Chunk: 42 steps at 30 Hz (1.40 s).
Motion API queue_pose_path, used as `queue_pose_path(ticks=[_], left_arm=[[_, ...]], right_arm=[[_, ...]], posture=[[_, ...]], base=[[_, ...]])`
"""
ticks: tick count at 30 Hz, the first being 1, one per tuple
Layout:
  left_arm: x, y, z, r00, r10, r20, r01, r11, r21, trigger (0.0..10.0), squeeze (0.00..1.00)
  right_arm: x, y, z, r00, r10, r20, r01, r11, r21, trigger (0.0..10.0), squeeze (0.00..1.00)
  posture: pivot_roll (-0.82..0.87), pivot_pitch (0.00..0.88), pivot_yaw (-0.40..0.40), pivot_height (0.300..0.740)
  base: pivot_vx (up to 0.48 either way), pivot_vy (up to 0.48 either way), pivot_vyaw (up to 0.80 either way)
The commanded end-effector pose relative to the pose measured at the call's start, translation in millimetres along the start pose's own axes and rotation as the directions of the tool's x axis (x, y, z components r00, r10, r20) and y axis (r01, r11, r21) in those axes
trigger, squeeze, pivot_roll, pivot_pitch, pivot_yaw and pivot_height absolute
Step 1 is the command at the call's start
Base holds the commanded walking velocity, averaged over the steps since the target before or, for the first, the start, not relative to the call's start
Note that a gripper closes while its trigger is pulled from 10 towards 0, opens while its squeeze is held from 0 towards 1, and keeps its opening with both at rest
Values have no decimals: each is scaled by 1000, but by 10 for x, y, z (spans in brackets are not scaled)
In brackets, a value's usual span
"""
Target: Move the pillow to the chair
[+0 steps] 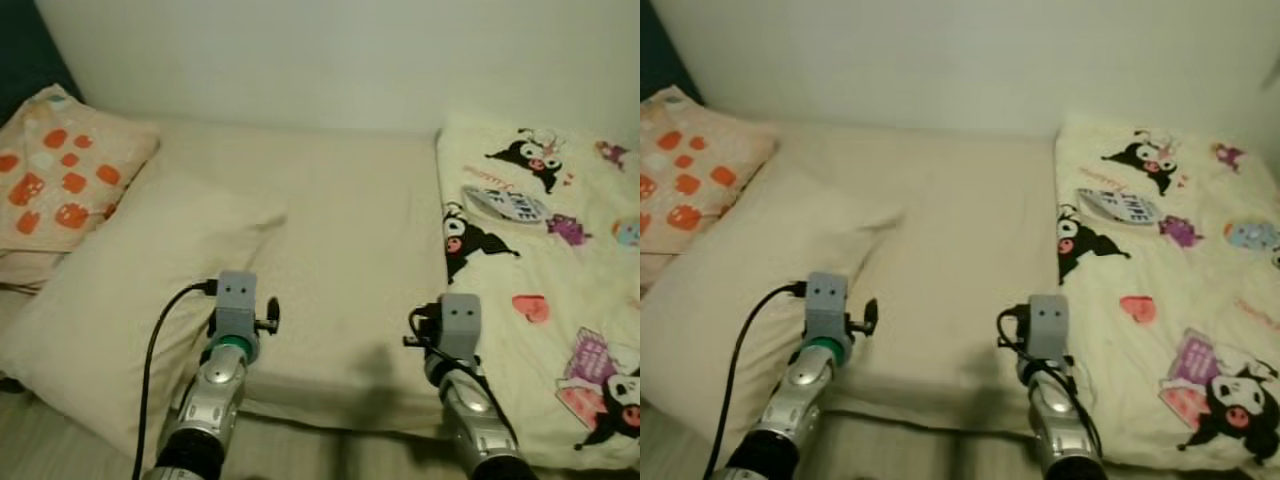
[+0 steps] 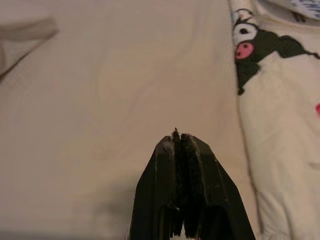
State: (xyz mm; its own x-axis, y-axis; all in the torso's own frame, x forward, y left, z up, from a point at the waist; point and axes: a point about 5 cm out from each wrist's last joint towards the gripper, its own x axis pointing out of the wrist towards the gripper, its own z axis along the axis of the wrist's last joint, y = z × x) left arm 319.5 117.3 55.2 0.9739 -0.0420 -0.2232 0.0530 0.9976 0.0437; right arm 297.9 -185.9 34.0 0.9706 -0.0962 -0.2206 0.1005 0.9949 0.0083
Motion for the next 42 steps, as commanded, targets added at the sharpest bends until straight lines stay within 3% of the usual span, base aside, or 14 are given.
queue_pose_path(ticks=[1,6,12,17,25,42], left_arm=[[-17,44,-54,1000,16,-22,-16,1000,-1,10000,0],[-15,80,-40,1000,26,-14,-26,1000,5,10000,0],[49,170,152,998,51,39,-51,999,5,10000,0],[96,216,243,997,57,56,-57,998,10,10000,0],[126,208,359,995,58,87,-58,998,5,10000,0],[129,217,389,995,54,89,-55,998,5,10000,0]], right_arm=[[-16,35,-37,1000,4,-12,-4,1000,21,10000,0],[-4,47,15,1000,-1,21,0,999,35,10000,0],[48,-4,250,989,-58,133,40,990,137,10000,0],[69,20,357,982,-51,184,27,991,133,10000,0],[48,9,329,982,-53,181,32,992,121,10000,0],[35,43,299,984,-53,170,32,992,125,10000,0]], posture=[[-1,30,48,740],[1,27,42,740],[6,27,42,740],[3,23,43,740],[-8,20,44,740],[2,18,48,740]], base=[[0,330,0],[0,325,0],[0,327,0],[0,326,0],[0,329,0],[0,328,0]])
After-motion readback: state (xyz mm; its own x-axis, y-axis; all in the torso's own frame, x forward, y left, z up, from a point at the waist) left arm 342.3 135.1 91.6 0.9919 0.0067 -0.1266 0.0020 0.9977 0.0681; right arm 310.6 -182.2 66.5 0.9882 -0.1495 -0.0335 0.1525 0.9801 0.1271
